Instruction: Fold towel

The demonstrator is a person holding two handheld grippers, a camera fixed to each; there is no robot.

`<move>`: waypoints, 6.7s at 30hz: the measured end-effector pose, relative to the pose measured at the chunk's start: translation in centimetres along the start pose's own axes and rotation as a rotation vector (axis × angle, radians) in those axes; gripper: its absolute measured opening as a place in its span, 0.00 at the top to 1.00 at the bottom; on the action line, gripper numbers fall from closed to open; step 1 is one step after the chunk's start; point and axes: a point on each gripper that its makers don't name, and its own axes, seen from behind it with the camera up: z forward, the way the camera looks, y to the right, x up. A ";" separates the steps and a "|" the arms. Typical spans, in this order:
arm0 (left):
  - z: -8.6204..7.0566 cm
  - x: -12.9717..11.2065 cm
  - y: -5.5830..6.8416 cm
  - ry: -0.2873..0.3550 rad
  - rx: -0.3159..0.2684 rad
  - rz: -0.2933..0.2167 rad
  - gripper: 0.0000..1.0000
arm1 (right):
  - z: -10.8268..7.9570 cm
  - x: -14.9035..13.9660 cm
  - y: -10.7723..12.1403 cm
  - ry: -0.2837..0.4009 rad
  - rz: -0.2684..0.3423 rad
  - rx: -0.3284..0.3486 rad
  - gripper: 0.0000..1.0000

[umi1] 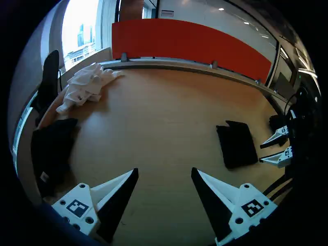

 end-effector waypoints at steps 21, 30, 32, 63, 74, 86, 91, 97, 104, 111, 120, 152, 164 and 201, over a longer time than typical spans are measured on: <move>0.0 -0.4 0.1 -0.004 -0.004 -0.002 0.05 | 1.5 -3.4 -0.6 -0.090 0.047 0.009 0.52; -0.2 -0.3 0.0 0.000 -0.003 -0.006 0.04 | 2.1 -3.5 -0.2 -0.093 0.068 -0.014 0.66; -0.2 -0.4 0.0 0.000 -0.002 -0.007 0.04 | 2.1 -3.6 0.0 -0.092 0.073 -0.020 0.73; -0.2 0.1 0.3 0.017 -0.018 0.002 0.04 | -2.7 5.8 2.5 0.092 -0.006 -0.086 0.96; -0.5 1.1 1.0 0.043 -0.033 0.013 0.04 | -7.7 14.8 4.4 0.228 -0.121 -0.149 0.96; -0.7 1.9 1.5 0.061 -0.050 0.022 0.04 | -11.3 16.6 6.7 0.266 -0.134 -0.220 0.96; -0.6 2.1 1.6 0.064 -0.055 0.025 0.04 | -12.1 16.0 8.0 0.265 -0.119 -0.241 0.96; -0.6 2.4 1.9 0.065 -0.060 0.034 0.04 | -12.9 15.2 10.0 0.261 -0.090 -0.258 0.96; -0.4 2.7 2.2 0.067 -0.066 0.038 0.04 | -14.2 14.0 12.6 0.255 -0.063 -0.285 0.96; -0.3 2.8 2.5 0.065 -0.065 0.043 0.04 | -15.4 12.5 15.4 0.241 -0.042 -0.313 0.96; -0.1 3.0 2.8 0.062 -0.060 0.045 0.04 | -16.6 10.6 19.4 0.218 -0.014 -0.346 0.96; 0.8 3.5 3.6 0.037 -0.036 0.066 0.04 | -19.8 5.8 32.5 0.148 0.071 -0.470 0.96; 1.0 3.6 4.2 0.031 -0.035 0.076 0.04 | -20.4 4.0 35.1 0.119 0.092 -0.483 0.96; 0.9 3.8 6.4 0.030 -0.074 0.121 0.05 | -24.4 -6.1 32.2 0.076 0.221 -0.493 0.96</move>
